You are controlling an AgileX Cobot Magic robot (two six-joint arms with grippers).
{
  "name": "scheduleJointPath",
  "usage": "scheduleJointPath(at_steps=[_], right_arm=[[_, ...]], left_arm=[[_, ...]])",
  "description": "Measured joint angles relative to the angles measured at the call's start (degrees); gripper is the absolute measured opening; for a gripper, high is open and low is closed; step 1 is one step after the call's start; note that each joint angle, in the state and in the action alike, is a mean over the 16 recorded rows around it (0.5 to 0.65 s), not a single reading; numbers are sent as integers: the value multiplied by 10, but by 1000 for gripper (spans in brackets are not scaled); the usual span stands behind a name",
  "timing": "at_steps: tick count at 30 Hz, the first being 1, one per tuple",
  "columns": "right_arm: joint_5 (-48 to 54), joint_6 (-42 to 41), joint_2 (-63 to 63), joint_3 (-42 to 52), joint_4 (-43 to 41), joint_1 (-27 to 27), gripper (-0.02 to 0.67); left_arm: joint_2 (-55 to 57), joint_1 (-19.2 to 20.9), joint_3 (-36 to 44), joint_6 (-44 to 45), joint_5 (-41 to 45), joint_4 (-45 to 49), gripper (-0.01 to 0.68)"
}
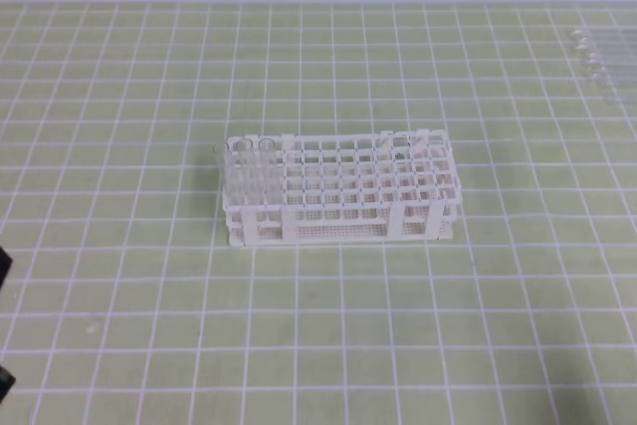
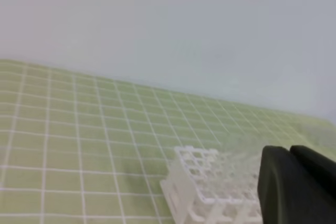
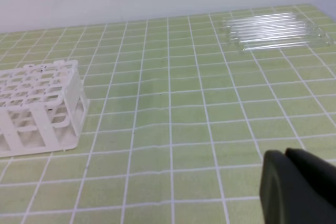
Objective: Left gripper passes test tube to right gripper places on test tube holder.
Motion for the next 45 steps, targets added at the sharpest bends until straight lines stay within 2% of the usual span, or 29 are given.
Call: scheduleJointPath(at_steps=[9,13,17,26,28,31,35,39,45], right_arm=[[0,0,0,0,0,0,-18],[0,0,0,0,0,0,-18],[0,0,1,0,0,0,-18],[0,0,1,0,0,0,-18],[0,0,1,0,0,0,-18],[0,0,1,0,0,0,-18],[0,0,1,0,0,0,-18],[0,0,1,0,0,0,-18],[0,0,1,0,0,0,-18]], left_arm=[[-2,19,0,-41,14,-14,-1],[-2,24,-1,40,14,-105,-1],[-2,24,-1,241,25,-284,-1],[-2,41,-1,896,81,-843,-1],[-2,51,0,995,90,-922,-1],[-3,72,2,1096,91,-1009,-1],[-12,109,25,1137,48,-1037,-1],[-33,148,53,1127,8,-1037,-1],[-86,202,97,1129,6,-1038,-1]])
